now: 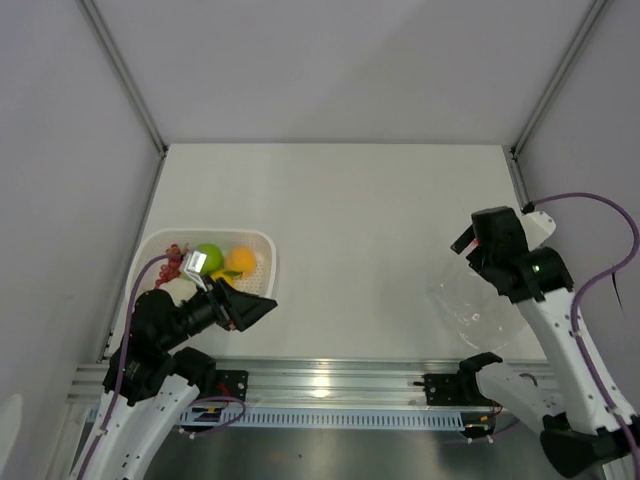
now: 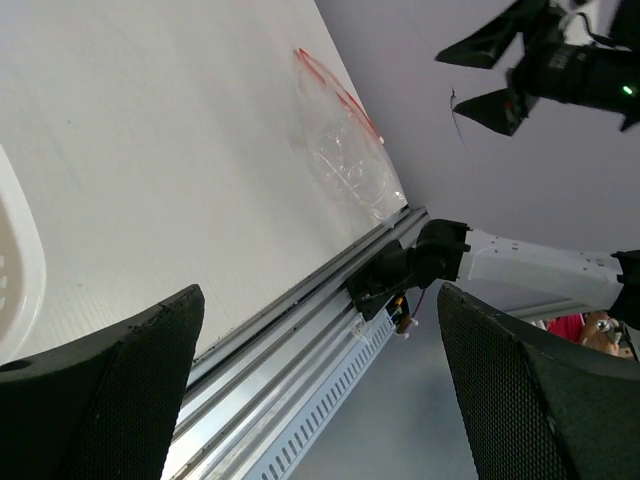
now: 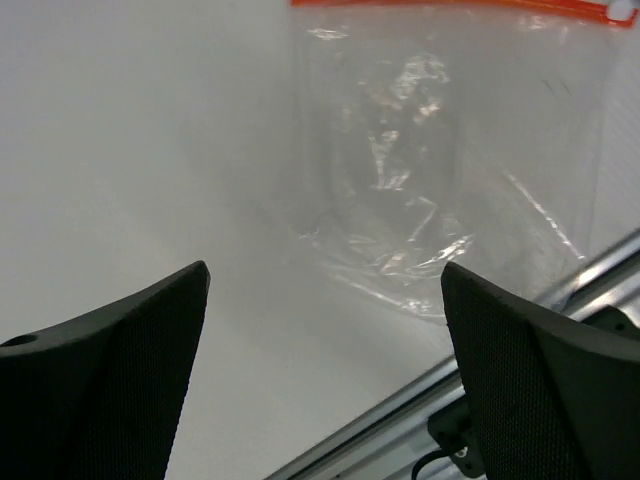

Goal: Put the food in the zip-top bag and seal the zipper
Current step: Pick up the zipper food storage bag at the center of the board.

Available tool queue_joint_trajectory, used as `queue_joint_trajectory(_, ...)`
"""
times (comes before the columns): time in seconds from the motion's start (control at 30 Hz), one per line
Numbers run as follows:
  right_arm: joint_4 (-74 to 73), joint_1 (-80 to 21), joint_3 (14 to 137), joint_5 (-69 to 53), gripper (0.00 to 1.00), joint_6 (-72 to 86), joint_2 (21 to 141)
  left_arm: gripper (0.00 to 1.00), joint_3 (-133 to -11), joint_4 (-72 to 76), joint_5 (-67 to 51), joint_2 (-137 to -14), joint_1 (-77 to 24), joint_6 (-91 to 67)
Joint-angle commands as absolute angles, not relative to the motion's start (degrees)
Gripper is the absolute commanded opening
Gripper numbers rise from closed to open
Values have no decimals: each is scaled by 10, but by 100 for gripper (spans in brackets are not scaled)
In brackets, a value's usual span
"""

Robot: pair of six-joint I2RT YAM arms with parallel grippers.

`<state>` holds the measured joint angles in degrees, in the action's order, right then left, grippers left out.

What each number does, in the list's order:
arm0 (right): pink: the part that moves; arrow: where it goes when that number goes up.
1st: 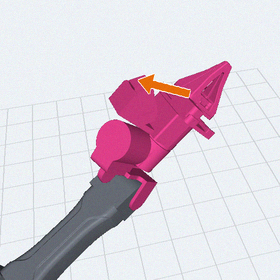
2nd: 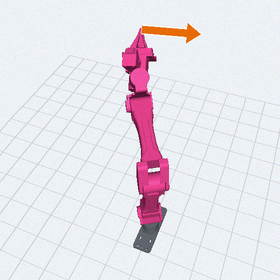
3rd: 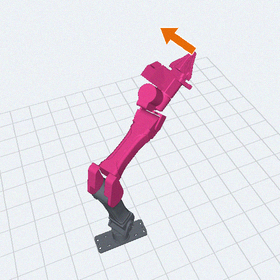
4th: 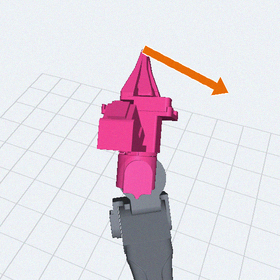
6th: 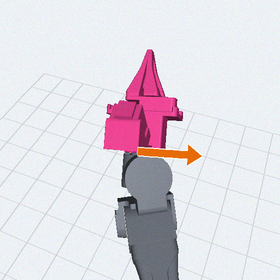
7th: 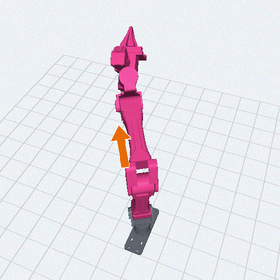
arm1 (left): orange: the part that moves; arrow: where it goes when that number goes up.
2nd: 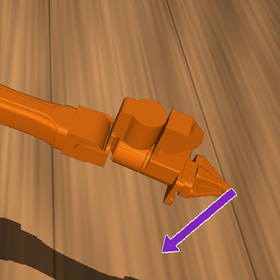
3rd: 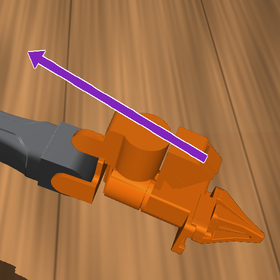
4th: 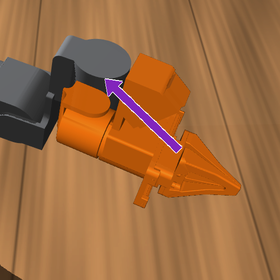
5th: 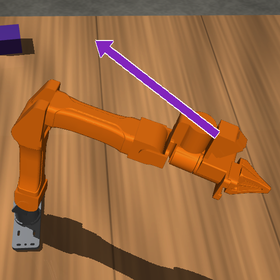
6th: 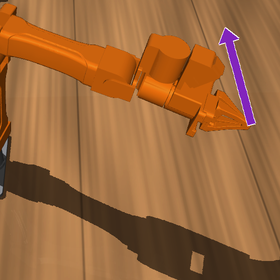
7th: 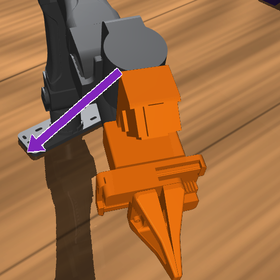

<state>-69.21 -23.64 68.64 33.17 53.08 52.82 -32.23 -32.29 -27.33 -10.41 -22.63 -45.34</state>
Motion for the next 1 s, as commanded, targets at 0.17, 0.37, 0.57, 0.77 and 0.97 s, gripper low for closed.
queue_joint_trajectory(0.17, -589, -49, 629, 154, 100, 370, 712, 100, -349, -359, -308, -113, -226, -412)
queue_joint_trajectory(0.37, -486, -48, 579, 97, 99, 350, 732, 100, -346, -343, -330, -110, -226, -415)
queue_joint_trajectory(0.57, -448, -48, 560, 87, 96, 351, 807, 100, -345, -351, -338, -109, -226, -410)
queue_joint_trajectory(0.77, -427, -54, 541, 103, 84, 358, 828, 99, -340, -355, -338, -105, -227, -408)
queue_joint_trajectory(0.97, -405, -65, 532, 97, 35, 335, 831, 100, -332, -349, -342, -109, -227, -411)
